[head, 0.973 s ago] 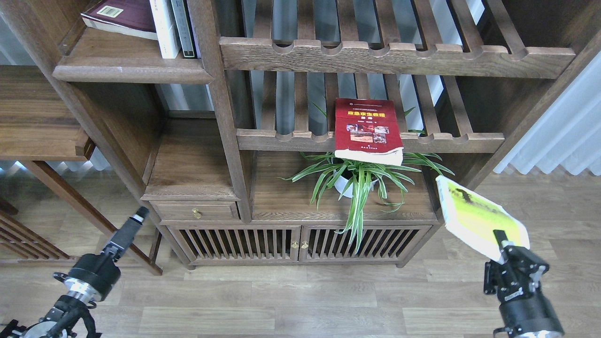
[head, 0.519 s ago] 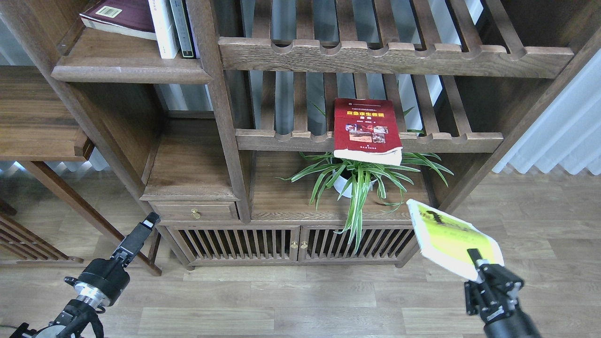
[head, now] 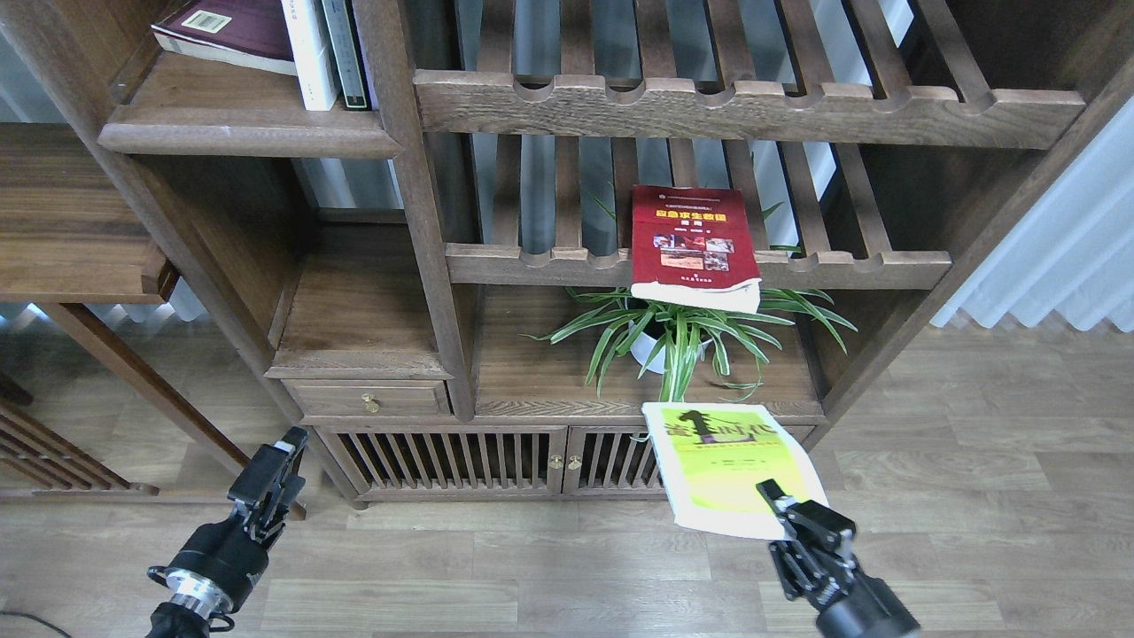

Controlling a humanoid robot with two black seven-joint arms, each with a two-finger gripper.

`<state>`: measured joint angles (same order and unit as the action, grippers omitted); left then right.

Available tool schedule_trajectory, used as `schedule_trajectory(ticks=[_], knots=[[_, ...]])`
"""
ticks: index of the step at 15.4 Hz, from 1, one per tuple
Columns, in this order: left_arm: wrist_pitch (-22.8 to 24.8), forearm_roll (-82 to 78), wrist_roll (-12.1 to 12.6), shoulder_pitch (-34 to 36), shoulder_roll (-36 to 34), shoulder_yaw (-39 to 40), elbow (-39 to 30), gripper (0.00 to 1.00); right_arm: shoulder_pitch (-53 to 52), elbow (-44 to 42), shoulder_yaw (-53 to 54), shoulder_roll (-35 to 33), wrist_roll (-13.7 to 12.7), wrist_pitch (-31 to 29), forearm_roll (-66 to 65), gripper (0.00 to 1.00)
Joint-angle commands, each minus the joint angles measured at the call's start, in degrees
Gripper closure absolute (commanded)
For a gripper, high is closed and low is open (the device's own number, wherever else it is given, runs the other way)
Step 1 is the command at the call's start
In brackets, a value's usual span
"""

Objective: Organize books on shelf
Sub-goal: 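Bring the left gripper to the yellow-green book's edge to grasp it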

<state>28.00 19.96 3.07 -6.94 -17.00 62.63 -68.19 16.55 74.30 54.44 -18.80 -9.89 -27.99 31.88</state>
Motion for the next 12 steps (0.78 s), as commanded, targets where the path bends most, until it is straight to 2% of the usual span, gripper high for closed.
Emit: schedule_trajectory(ticks=[1,7,11,12], knots=[[0.0,1.1,-0.4,-0.6,-0.6,-2.5,-0.6,0.0,-1.7,-0.8,-3.8,0.7,0.0,0.0,-0.1,0.92],[0.0,1.1,-0.5,0.0,-0.3,-8.1,-1.6,0.0,-5.4,-1.9,-6.2,5.2,0.0,0.0,-0.2,0.92],[0.0,1.3,-3.4,0.1,0.6,-9.2,-4.7,0.01,-5.5,-1.9,-9.0,6.8,-0.2,0.0,-1.6,0.92],[0.0,1.3,-3.9,0.3,0.7,-9.7,-5.0,0.01,-5.4,-2.0,-9.4,7.1,-2.3,0.0,-2.2,0.92]])
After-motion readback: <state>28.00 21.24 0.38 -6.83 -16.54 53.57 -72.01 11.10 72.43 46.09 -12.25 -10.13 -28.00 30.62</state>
